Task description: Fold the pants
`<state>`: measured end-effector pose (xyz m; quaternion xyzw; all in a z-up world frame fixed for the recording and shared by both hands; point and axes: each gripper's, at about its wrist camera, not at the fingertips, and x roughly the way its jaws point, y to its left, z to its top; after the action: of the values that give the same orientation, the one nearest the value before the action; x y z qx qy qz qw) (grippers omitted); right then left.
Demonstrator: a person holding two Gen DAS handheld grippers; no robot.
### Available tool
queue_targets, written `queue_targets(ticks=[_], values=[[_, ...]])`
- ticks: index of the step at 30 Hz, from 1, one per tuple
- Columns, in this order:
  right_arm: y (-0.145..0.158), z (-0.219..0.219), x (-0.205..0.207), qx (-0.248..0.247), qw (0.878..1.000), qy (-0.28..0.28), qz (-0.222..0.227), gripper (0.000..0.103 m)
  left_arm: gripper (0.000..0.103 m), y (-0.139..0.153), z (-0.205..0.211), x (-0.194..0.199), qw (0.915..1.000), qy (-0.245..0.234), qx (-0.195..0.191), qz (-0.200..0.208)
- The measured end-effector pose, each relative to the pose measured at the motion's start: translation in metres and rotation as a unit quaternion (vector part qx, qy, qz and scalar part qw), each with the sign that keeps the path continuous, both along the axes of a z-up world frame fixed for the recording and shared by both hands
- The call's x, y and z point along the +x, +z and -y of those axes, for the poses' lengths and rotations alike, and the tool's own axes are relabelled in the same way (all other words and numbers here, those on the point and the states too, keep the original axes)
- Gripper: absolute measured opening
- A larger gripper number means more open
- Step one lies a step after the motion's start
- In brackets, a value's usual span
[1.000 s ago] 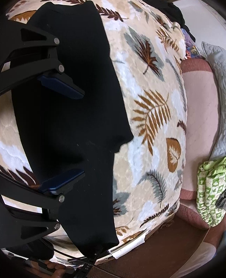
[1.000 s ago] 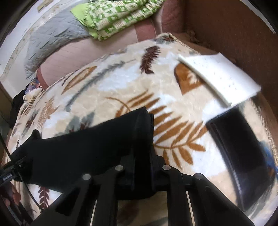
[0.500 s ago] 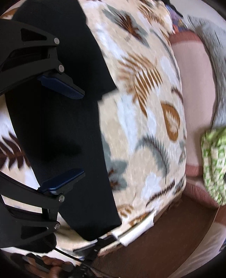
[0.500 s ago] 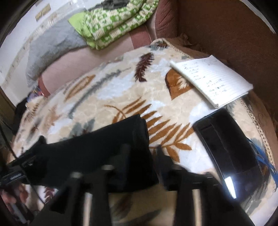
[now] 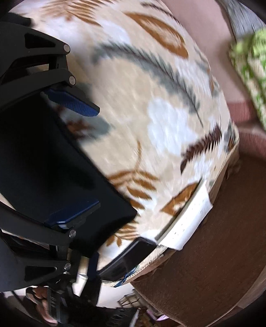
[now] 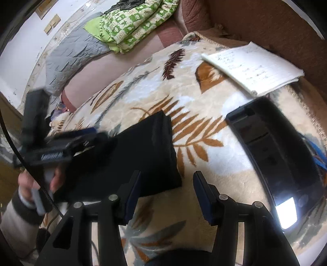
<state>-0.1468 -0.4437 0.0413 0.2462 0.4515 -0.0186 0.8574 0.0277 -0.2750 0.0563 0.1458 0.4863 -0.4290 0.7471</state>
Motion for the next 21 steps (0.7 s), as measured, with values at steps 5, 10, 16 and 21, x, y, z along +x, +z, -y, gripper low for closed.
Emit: queue_targets(ticks=[5,10,16,21], values=[[-0.009,0.002,0.003,0.015,1.000,0.010,0.006,0.054,0.083,-0.016,0.040,-0.001,0.9980,-0.061,0.017,-0.008],[-0.015,0.006,0.006,0.033,0.999,0.024,0.016,0.054,0.085,-0.023,0.064,-0.008,0.9943,-0.105,0.014,0.008],[-0.019,0.008,0.015,0.048,0.998,0.035,0.019,0.054,0.085,-0.027,0.073,-0.010,0.9910,-0.134,-0.004,0.005],[-0.019,0.008,0.015,0.049,0.998,0.036,0.022,0.054,0.085,-0.023,0.069,-0.004,0.9887,-0.149,-0.008,-0.017]])
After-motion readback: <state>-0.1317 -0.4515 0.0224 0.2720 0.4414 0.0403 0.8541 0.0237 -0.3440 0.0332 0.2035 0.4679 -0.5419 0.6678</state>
